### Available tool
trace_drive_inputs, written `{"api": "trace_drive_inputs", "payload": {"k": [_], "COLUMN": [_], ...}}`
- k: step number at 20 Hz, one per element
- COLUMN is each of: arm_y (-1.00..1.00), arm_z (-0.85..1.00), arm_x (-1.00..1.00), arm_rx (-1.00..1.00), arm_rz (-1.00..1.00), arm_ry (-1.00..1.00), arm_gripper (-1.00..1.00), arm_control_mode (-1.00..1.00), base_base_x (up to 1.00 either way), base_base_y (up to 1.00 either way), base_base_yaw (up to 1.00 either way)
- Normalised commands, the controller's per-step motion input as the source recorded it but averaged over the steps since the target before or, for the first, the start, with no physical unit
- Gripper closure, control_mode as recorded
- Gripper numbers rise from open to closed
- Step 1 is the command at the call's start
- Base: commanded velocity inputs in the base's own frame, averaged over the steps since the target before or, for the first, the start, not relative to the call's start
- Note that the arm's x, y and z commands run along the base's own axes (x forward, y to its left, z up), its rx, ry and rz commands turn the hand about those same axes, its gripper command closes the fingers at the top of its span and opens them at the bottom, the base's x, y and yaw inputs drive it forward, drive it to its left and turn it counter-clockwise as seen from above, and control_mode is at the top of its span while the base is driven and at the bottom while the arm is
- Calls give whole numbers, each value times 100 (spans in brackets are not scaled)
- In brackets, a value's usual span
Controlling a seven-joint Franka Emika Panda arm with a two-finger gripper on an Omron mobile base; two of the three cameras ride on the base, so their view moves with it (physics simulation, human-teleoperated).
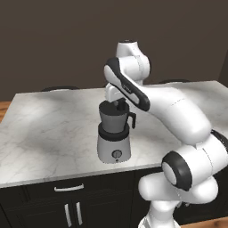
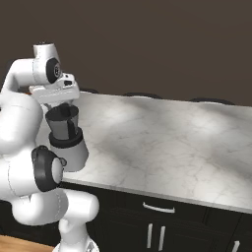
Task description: Grab the garlic and lemon wedge from the fridge, place them in the blender, close the lid, and turn on the blender to create a marinade.
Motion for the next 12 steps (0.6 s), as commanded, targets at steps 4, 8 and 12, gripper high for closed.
{"api": "trace_drive_inputs", "payload": {"k": [4,8,12], "arm_y": [0,0,0], "arm_z": [0,0,0], "arm_x": [-100,-100,-88], "arm_rx": [0,0,0], "arm_rz": [0,0,0], "arm_ry": [-13,-10,-2], "arm_gripper": [-100,-100,-100], "arm_control_mode": [-100,-100,-100], "base_base_x": [0,0,0], "base_base_y": [0,0,0], "base_base_yaw": [0,0,0]}}
